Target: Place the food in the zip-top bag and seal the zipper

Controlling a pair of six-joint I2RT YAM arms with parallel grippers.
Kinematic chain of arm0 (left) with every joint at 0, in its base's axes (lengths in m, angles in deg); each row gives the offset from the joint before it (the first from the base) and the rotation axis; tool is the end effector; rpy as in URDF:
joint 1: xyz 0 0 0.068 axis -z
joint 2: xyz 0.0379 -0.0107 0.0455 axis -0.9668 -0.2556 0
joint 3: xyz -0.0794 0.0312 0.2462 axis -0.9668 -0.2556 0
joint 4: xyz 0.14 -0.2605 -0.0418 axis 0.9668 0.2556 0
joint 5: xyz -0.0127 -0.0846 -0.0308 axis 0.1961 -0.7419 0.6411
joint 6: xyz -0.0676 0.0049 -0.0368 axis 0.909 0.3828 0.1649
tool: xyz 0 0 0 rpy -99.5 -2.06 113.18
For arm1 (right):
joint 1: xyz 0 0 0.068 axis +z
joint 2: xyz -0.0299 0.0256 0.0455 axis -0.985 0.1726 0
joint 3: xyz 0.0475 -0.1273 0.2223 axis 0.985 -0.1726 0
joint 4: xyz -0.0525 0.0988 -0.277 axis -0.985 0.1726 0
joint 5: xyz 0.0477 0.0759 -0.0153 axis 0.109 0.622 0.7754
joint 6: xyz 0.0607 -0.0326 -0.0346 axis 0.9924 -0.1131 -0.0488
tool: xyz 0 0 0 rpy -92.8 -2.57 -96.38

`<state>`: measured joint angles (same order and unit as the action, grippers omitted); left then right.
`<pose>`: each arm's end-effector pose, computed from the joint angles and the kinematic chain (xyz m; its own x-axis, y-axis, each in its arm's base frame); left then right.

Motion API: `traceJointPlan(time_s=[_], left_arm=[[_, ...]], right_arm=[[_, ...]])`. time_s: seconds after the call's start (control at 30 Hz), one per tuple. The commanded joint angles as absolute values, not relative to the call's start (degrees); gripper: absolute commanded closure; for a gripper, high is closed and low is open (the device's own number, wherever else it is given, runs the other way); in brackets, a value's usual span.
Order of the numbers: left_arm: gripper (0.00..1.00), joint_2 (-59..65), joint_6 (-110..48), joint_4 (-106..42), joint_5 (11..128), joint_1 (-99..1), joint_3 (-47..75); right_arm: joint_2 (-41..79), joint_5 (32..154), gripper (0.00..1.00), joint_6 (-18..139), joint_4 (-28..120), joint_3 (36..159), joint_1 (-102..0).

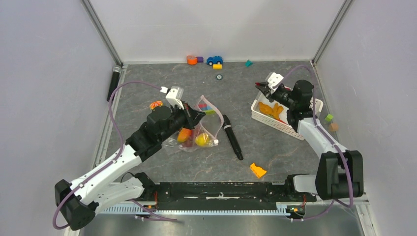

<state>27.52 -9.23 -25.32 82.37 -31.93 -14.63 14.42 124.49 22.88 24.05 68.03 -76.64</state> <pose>0.2132 -0.1931 0.3032 -0.4688 -0.3121 -0.8263 0.4378 0.7304 -0.5243 0.3575 0.0627 0.2439 0.1953 -0.3853 -0.9019 -0.6569 0.6315 -0.4120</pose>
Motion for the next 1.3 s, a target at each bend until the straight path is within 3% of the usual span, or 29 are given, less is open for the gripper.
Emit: traceJointPlan(time_s=[0.0, 0.2, 0.4, 0.8, 1.27], left_arm=[[0.98, 25.37, -7.91, -27.70, 72.24, -31.69, -7.18], [0.98, 26.35, -7.65, -20.37, 77.00, -31.69, -5.88], [0.98, 28.24, -6.14, -7.95, 89.69, -31.73, -7.86], [0.98, 29.57, -7.72, -14.41, 83.42, -31.71, -8.54], [0.98, 30.42, -5.74, -17.24, 81.71, -31.69, -8.39]], right_arm=[[9.99, 140.01, 1.00, 41.45, 6.80, 65.51, -73.72], [7.37, 143.60, 1.00, 68.82, -18.34, 61.05, -70.27], [13.72, 146.60, 1.00, 108.93, -66.41, 60.02, -67.55], [24.32, 143.43, 1.00, 119.82, -67.09, 75.17, -50.94], [24.35, 127.87, 1.00, 99.77, -50.69, 73.91, -38.03]])
